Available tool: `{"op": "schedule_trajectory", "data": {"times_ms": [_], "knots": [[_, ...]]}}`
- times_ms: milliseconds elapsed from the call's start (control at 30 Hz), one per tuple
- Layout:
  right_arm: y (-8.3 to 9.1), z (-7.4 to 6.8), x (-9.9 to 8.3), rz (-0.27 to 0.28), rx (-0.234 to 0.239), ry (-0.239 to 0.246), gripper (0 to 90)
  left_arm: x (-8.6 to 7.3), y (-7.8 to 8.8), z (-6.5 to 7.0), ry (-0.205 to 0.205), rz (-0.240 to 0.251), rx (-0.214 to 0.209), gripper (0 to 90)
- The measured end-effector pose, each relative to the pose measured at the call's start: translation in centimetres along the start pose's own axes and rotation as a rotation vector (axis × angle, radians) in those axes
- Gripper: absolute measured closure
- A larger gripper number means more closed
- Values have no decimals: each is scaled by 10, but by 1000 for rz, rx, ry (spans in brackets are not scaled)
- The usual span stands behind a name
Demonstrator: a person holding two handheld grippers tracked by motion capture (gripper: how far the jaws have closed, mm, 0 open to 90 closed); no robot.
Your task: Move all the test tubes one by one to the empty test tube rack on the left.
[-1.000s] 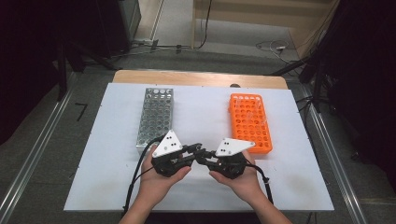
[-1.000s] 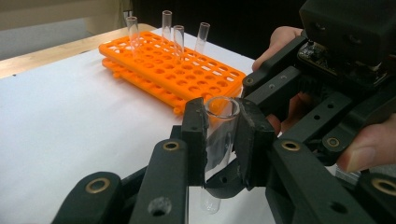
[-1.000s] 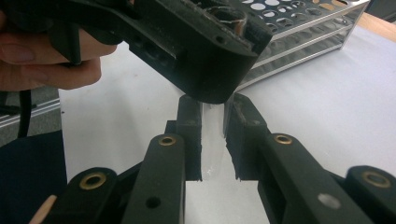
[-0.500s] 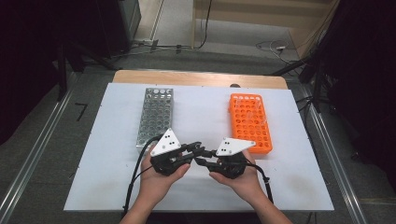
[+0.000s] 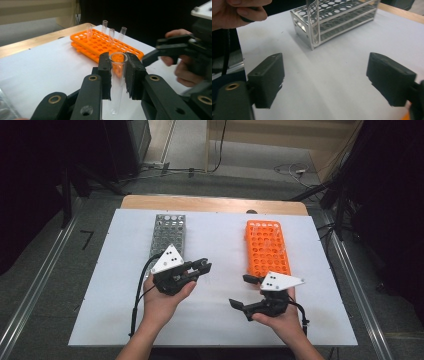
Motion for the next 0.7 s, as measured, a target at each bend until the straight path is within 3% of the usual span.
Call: {"op": "schedule_trajectory", "data": {"times_ms": [67, 133, 200, 367, 500, 700], "knots": [[6, 1, -2, 10, -5, -4, 47, 4, -2, -7, 5, 5, 16, 768], [25, 9, -6, 46, -18, -17, 0, 5, -5, -13, 2, -4, 30, 768], [37, 12, -8, 73, -7, -24, 0, 6, -7, -21, 1, -11, 55, 768], [63, 25, -15, 94, -53, -45, 0, 8, -12, -41, 9, -19, 103, 768], [79, 33, -26, 109, -78, -73, 0, 13, -15, -52, 3, -17, 126, 768], [90, 43, -38, 106, -103, -101, 0, 22, -16, -69, 22, 6, 152, 768]]}}
Point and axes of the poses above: each handheld gripper's, and its own axes: y roughly backward along the jaws, x roughly out of its top, z roughly to its right, the point moved 9 cm from there along -y, roughly forward along the jaws, and after that the axes turned 6 degrees about x, right-handed, at the moved point
